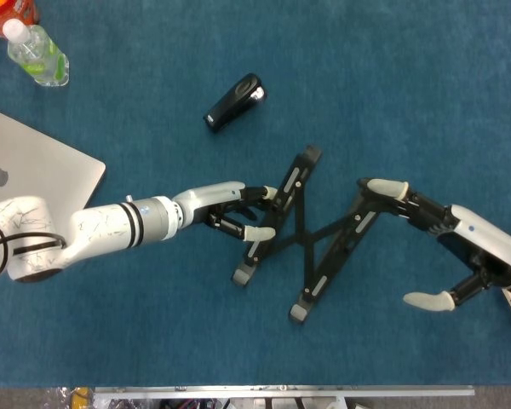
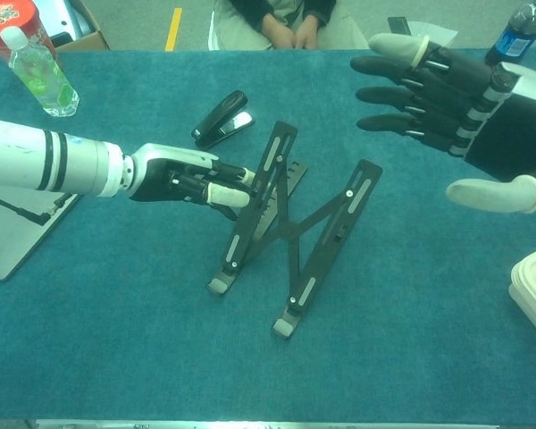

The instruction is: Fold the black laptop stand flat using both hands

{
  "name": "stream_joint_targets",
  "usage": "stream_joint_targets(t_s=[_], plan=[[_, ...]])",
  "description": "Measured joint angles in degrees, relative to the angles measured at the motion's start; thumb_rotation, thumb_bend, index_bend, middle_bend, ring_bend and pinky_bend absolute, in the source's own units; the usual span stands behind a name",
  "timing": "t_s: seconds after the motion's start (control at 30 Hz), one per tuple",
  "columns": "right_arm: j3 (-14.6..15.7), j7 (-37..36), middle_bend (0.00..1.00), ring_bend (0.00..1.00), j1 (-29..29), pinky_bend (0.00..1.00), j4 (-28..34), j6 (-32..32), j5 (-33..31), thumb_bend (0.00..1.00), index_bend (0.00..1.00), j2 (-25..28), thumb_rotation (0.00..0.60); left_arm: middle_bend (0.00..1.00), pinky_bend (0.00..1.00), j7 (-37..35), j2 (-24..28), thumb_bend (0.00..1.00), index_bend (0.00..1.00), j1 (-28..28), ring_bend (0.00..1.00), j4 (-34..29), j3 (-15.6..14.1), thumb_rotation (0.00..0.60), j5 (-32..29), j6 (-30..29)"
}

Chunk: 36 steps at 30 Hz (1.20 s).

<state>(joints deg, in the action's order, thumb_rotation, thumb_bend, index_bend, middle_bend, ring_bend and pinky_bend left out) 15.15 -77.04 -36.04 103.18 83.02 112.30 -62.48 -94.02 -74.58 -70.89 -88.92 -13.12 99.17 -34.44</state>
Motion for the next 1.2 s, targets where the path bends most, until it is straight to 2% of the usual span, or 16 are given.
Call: stream_joint_targets(t_s=[0.1, 0.37, 0.63, 0.83, 0.93, 1.2], plan=[[-0.05, -0.02, 0.01, 0.00, -0.01, 0.08, 0.01, -0.05, 0.02, 0.19, 0.00, 0.00, 0.600, 0.18, 0.11, -0.82, 0.14, 0.29, 0.09, -0.54, 0.18, 0.14, -0.89, 0.365, 0.46, -0.40], [-0.24, -0.13, 0.01, 0.00, -0.03, 0.08, 0.01, -0.04, 0.01, 0.19, 0.00, -0.09, 0.600, 0.18, 0.11, -2.43, 0.99, 0.29, 0.09, -1.63, 0.19, -0.06, -3.54, 0.365, 1.49, -1.19], [-0.29, -0.19, 0.01, 0.00, -0.01, 0.08, -0.05, -0.07, 0.05, 0.19, 0.00, -0.16, 0.600, 0.16, 0.11, -2.86, 1.39, 0.29, 0.08, -2.18, 0.14, 0.06, -4.58, 0.365, 1.49, -2.36], [-0.30, -0.09, 0.01, 0.00, 0.03, 0.08, 0.01, -0.14, 0.01, 0.19, 0.00, -0.17, 0.600, 0.12, 0.11, 1.10, 1.87, 0.29, 0.08, -1.25, 0.04, 1.29, -2.86, 0.364, -1.70, -3.30], [-0.31, -0.03, 0.01, 0.00, 0.03, 0.08, 0.03, -0.24, 0.00, 0.19, 0.00, -0.20, 0.600, 0.10, 0.08, 4.45, 2.08, 0.29, 0.08, -0.28, 0.00, 1.65, -1.58, 0.366, -4.50, -3.29], [-0.47, -0.09, 0.01, 0.00, -0.14, 0.08, -0.11, -0.55, -0.11, 0.19, 0.00, -0.42, 0.600, 0.09, 0.07, 13.18, 3.44, 0.29, 0.08, 3.63, 0.00, 1.23, 2.46, 0.366, -11.79, -3.65]])
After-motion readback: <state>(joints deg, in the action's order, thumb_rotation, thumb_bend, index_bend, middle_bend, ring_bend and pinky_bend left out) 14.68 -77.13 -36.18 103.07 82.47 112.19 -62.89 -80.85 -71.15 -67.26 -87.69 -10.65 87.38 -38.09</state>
